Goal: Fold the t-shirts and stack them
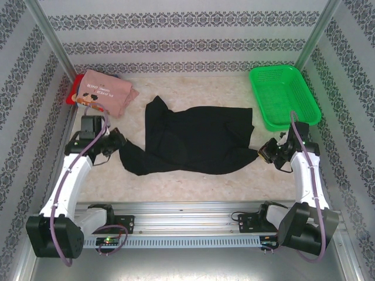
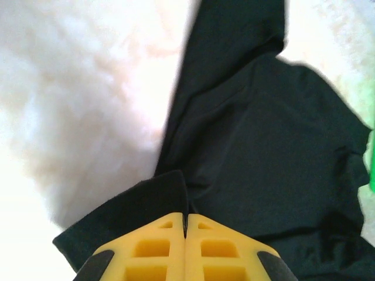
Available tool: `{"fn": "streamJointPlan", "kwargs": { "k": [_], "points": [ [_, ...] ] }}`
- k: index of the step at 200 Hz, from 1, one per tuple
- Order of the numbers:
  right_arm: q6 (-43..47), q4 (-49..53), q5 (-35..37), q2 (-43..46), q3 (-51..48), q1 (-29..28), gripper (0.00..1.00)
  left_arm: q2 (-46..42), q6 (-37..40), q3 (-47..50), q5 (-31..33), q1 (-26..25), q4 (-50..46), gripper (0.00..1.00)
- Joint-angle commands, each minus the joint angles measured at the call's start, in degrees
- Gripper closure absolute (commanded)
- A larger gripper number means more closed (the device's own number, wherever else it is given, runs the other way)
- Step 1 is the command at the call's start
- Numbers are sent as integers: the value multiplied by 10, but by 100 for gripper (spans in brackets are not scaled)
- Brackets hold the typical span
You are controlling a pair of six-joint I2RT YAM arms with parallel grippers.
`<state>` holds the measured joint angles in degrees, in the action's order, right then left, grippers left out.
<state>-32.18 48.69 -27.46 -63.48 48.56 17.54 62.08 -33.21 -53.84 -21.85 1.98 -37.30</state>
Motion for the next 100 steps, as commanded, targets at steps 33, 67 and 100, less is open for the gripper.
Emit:
{"fn": "streamJointPlan", "kwargs": {
  "k": [33,67,100],
  "points": [
    [-52,-88,-60,-89,121,5,100,163,125,-259,-3,-14,50,100],
    [-64,-93,-72,-156,270,4,100,299,216,-540,7,-34,11,100],
    [-67,-87,-75,-152,315,7,100,287,272,-586,16,-60,4,100]
  ]
}}
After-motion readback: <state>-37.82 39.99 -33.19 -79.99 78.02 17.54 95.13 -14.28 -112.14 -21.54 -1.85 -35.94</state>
